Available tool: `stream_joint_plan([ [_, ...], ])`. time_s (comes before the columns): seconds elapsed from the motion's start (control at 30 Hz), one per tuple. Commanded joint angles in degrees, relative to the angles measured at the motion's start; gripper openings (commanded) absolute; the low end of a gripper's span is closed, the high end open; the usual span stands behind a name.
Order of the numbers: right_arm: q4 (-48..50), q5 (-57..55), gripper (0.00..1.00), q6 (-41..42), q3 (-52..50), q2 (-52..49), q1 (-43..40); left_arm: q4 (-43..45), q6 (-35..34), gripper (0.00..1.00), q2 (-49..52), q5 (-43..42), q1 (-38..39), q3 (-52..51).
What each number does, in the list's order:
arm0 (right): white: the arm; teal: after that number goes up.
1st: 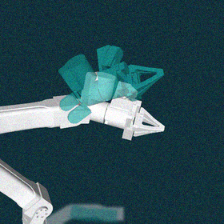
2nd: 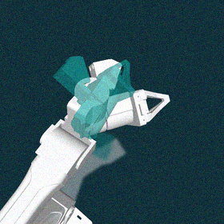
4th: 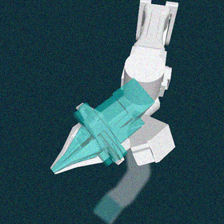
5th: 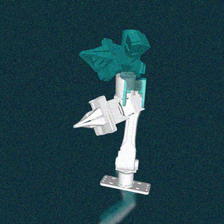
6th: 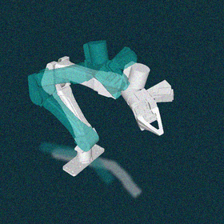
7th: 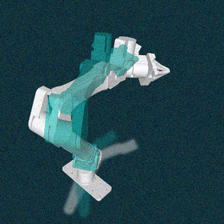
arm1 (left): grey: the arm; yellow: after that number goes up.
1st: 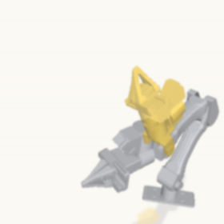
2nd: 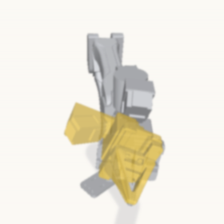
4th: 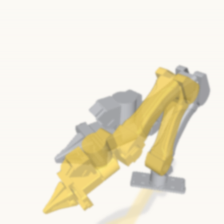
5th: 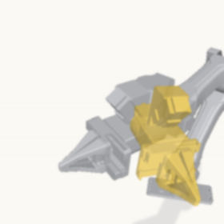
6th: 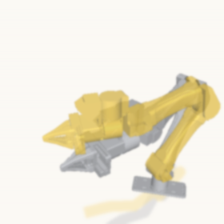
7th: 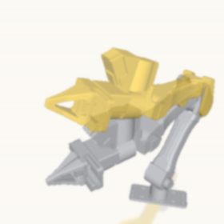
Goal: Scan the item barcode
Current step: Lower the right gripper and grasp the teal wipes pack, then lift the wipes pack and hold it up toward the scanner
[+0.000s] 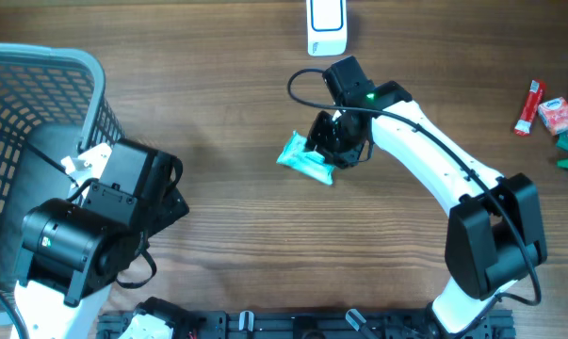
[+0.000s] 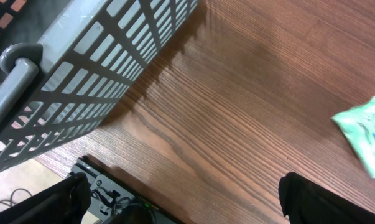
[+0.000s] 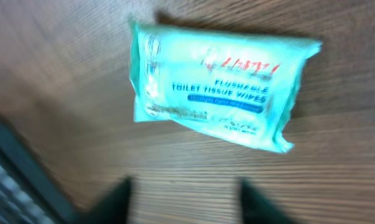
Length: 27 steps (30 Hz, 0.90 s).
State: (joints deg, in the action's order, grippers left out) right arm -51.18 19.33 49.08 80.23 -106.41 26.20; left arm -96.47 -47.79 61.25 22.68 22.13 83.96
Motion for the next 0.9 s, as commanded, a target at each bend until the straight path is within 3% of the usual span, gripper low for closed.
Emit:
stream_joint_plan([
  [0.0,-0.3,-1.6,0.79,-17.8,-0.2,0.3,0.2,0.0,0.7,1.00,-0.2,0.8,0.0,0.2],
  [0.07,-0.2,-2.8,0.82,-31.0,-0.2,0.3,0.6,0.0,0.7,1.00,-0.2,0.8,0.0,0.2],
  [0.23,0.2,-17.8,0.82,-48.7,-1.6,0.2,5.0,0.0,0.7,1.00,-0.2,0.8,0.0,0.2],
  [0.4,14.7,-21.8,0.83,-53.4,-12.4,0.0,10.4,0.0,0.7,1.00,-0.2,0.8,0.0,0.2],
  [0.5,21.4,-31.3,0.77,-50.2,-15.9,-0.1,10.6,0.0,0.7,1.00,-0.2,0.8,0.0,0.2],
  [0.6,27.3,-33.1,0.75,-55.2,-16.6,-0.1,10.6,0.0,0.7,1.00,-0.2,0.8,0.0,0.2],
  [0.87,26.6,-28.5,0.70,-56.6,-18.0,-2.0,10.6,0.0,0.7,1.00,-0.2,0.8,0.0,0.2],
])
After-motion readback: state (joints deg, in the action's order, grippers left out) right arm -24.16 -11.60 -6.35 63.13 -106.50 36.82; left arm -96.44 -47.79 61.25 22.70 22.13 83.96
